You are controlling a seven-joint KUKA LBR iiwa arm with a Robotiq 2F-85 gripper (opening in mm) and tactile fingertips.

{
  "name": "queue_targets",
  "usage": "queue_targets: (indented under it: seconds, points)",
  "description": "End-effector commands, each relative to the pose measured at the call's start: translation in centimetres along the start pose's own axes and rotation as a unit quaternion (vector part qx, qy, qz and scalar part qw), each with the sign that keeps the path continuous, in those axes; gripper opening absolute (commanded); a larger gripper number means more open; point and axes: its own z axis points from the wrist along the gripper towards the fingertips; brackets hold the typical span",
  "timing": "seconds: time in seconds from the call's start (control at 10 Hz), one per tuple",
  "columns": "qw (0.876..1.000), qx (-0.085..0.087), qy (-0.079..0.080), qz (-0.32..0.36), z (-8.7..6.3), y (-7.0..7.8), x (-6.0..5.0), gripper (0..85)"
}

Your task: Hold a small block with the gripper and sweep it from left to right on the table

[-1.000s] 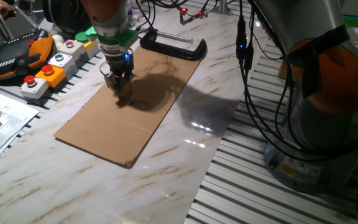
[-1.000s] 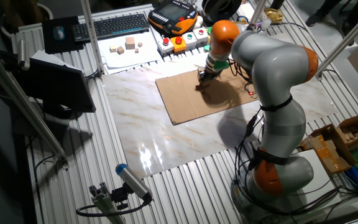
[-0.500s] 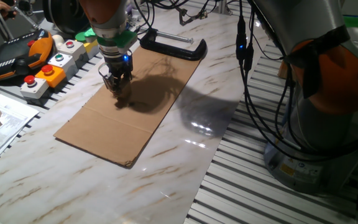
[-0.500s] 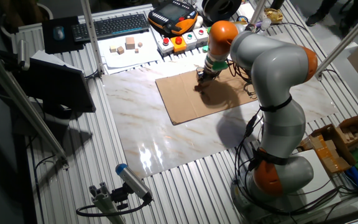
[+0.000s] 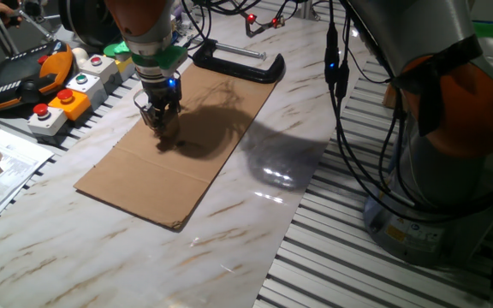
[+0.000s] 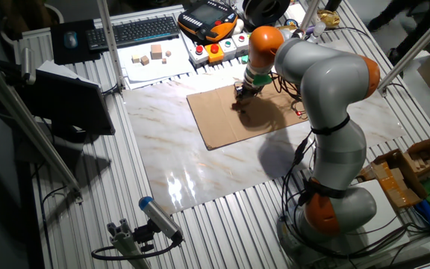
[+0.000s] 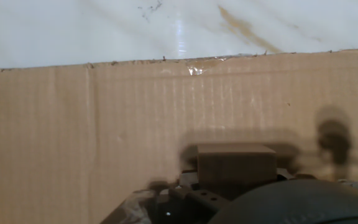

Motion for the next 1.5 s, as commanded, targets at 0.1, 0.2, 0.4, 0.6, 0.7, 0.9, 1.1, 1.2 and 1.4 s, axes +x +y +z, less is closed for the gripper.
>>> queue_targets:
  seconds: [0.1,0.2,0.4,0.6,0.7,0.9,1.1,1.2,1.4]
  points:
    - [1.000,0.002,-0.001,0.000,-0.1,0.2,-0.1,0.7]
    - [1.000,0.002,-0.001,0.000,-0.1,0.4,-0.1,0.7]
    - [1.000,0.003,-0.001,0.000,-0.1,0.7,-0.1,0.7]
    - [1.000,0.005,-0.001,0.001,-0.2,1.1,-0.1,0.7]
    - [1.000,0.004,-0.001,0.001,-0.1,1.2,-0.1,0.7]
    - [1.000,0.004,-0.001,0.001,-0.1,1.5,-0.1,0.7]
    - [1.000,0.003,-0.001,0.002,-0.1,1.9,0.0,0.7]
    - [1.000,0.003,-0.001,0.003,-0.1,2.1,0.0,0.7]
    - [1.000,0.003,-0.002,0.005,-0.1,2.4,0.1,0.7]
